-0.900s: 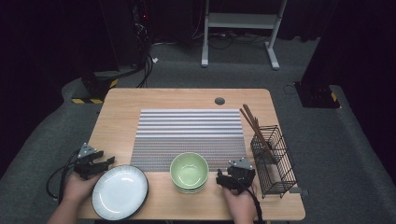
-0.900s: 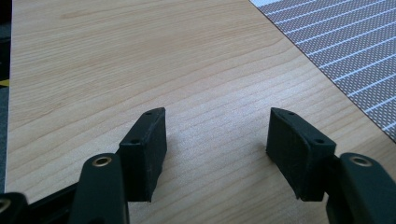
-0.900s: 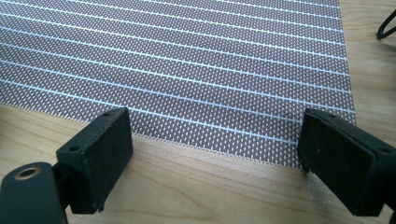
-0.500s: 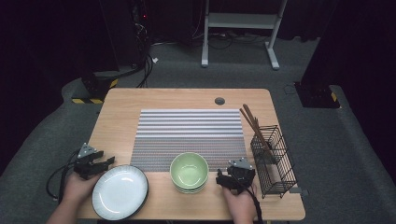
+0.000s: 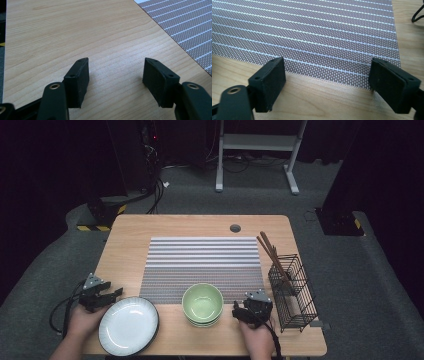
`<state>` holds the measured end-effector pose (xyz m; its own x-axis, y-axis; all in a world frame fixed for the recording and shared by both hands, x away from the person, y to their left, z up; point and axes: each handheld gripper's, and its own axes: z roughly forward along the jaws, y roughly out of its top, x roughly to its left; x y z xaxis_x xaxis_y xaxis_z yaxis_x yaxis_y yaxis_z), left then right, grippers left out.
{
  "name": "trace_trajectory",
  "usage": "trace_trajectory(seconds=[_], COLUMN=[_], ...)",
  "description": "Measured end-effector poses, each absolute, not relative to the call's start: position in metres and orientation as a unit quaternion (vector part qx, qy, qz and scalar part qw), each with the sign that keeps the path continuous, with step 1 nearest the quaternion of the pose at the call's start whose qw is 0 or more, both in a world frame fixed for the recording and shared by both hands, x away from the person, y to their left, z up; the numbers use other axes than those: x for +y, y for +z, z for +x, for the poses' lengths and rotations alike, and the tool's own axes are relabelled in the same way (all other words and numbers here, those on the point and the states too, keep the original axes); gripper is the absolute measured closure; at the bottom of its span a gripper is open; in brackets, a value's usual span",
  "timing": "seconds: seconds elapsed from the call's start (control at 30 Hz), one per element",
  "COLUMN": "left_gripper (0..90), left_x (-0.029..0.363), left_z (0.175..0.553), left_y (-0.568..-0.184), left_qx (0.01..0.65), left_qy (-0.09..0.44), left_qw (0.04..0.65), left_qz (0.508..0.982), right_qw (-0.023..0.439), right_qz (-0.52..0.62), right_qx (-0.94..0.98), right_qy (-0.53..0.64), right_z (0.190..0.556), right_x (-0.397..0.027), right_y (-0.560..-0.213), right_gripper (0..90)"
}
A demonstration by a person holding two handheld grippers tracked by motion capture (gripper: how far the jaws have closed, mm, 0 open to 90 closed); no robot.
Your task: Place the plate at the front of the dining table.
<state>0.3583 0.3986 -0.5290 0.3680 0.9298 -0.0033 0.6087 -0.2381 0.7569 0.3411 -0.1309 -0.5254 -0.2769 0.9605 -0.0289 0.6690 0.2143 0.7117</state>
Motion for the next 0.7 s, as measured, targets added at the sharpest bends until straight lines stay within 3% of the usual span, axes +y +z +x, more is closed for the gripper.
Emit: trace_trajectory(seconds=[0.5,0.7], left_gripper=[36.6,35.7], left_x=[0.397,0.397], left_z=[0.357,0.357], left_y=[-0.529,-0.529], left_qx=[0.511,0.511], left_qy=[0.231,0.230], left_qw=[0.346,0.345], left_qz=[0.752,0.753], right_qw=[0.231,0.246], right_qz=[0.523,0.509], right_qx=[0.749,0.747], right_qy=[0.335,0.351], right_z=[0.332,0.326], right_x=[-0.129,-0.126], right_y=[-0.513,-0.507], right_gripper=[28.9,35.2])
